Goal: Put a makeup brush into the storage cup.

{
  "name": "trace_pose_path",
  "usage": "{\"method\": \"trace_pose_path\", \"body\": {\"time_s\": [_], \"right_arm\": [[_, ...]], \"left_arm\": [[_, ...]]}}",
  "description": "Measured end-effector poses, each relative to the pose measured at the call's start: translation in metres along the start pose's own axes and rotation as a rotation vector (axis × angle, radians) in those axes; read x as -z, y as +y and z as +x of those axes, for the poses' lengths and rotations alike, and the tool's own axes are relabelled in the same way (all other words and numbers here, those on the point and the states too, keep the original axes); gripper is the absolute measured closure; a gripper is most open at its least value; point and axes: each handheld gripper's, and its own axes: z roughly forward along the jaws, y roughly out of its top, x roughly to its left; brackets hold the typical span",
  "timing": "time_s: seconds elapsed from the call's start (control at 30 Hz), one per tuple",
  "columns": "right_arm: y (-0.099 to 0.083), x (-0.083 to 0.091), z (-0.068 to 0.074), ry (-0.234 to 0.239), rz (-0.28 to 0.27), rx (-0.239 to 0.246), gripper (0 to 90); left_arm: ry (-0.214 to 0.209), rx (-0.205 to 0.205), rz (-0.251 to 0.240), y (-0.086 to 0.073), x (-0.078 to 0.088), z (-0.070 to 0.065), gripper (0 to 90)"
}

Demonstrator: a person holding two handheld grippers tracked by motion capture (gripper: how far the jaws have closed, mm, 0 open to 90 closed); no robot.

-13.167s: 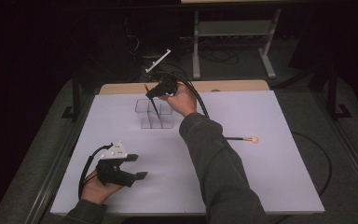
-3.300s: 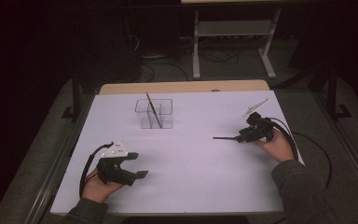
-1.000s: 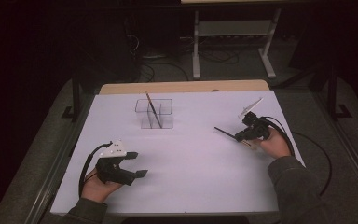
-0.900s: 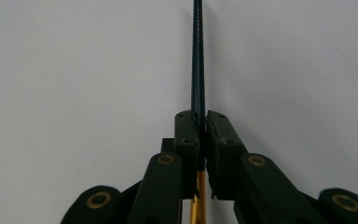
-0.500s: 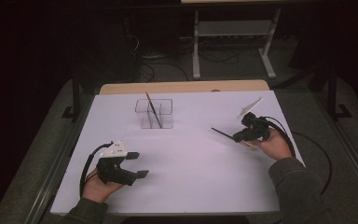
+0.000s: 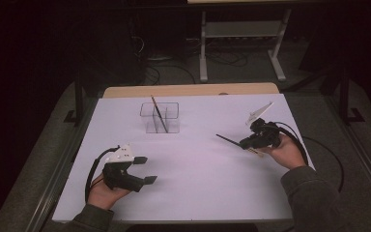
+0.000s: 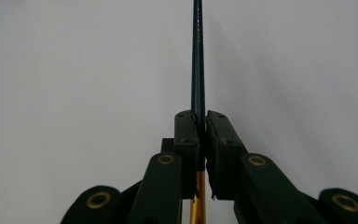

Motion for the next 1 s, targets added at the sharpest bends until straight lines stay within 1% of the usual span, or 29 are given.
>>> {"method": "trace_pose_path", "body": {"time_s": [0.03,0.07,0.13,0.2,0.23,0.27,0.3,0.33,0.4,0.57,0.6,0.63,0.67,0.7,0.8,0.87,0.9,1.0], "right_arm": [[0.000,0.000,0.001,0.002,-0.007,0.015,82.6],[0.001,0.001,0.002,0.004,-0.008,0.016,82.6],[0.002,0.002,0.005,0.010,-0.017,0.040,82.6],[0.003,0.002,0.010,0.015,-0.003,0.038,82.6],[0.004,0.002,0.011,0.014,-0.005,0.047,82.6],[0.005,0.003,0.013,0.015,-0.008,0.063,82.6],[0.006,0.003,0.015,0.016,-0.007,0.070,82.6],[0.007,0.003,0.017,0.017,-0.011,0.078,82.6],[0.008,0.004,0.021,0.024,-0.009,0.080,82.6],[0.011,0.008,0.030,0.035,-0.025,0.107,82.6],[0.012,0.009,0.032,0.038,-0.028,0.112,82.6],[0.012,0.010,0.034,0.037,-0.027,0.112,82.6],[0.012,0.010,0.036,0.038,-0.025,0.116,82.6],[0.013,0.010,0.037,0.035,-0.024,0.124,82.6],[0.014,0.009,0.041,0.044,-0.017,0.131,82.6],[0.015,0.007,0.043,0.047,-0.016,0.149,82.6],[0.016,0.007,0.045,0.048,-0.013,0.147,82.6],[0.019,0.006,0.048,0.062,-0.013,0.166,82.6]], "left_arm": [[-0.001,0.001,-0.004,0.001,0.000,-0.001,22.8],[-0.002,0.003,-0.006,0.001,0.000,-0.001,22.8],[-0.005,0.000,-0.007,0.003,0.000,-0.003,22.7],[-0.005,-0.003,-0.005,0.003,-0.001,-0.004,22.7],[-0.005,-0.011,-0.001,0.004,-0.001,-0.004,22.7],[-0.006,-0.008,-0.003,0.004,-0.001,-0.005,22.8],[-0.007,-0.010,0.005,0.005,-0.001,-0.006,22.8],[-0.006,-0.011,-0.004,0.006,-0.002,-0.007,22.9],[-0.005,-0.021,-0.004,0.008,-0.002,-0.008,23.0],[-0.010,-0.034,0.003,0.014,-0.003,-0.013,23.4],[-0.012,-0.034,0.002,0.015,-0.003,-0.013,23.6],[-0.019,-0.047,0.003,0.017,-0.003,-0.014,24.1],[-0.031,-0.051,0.004,0.019,-0.003,-0.015,25.0],[-0.032,-0.060,0.001,0.021,-0.003,-0.015,25.6],[-0.036,-0.082,0.012,0.028,-0.004,-0.016,25.6],[-0.041,-0.082,0.014,0.032,-0.005,-0.017,26.0],[-0.045,-0.078,0.013,0.033,-0.006,-0.017,26.1],[-0.050,-0.089,0.018,0.038,-0.008,-0.017,26.6]]}}
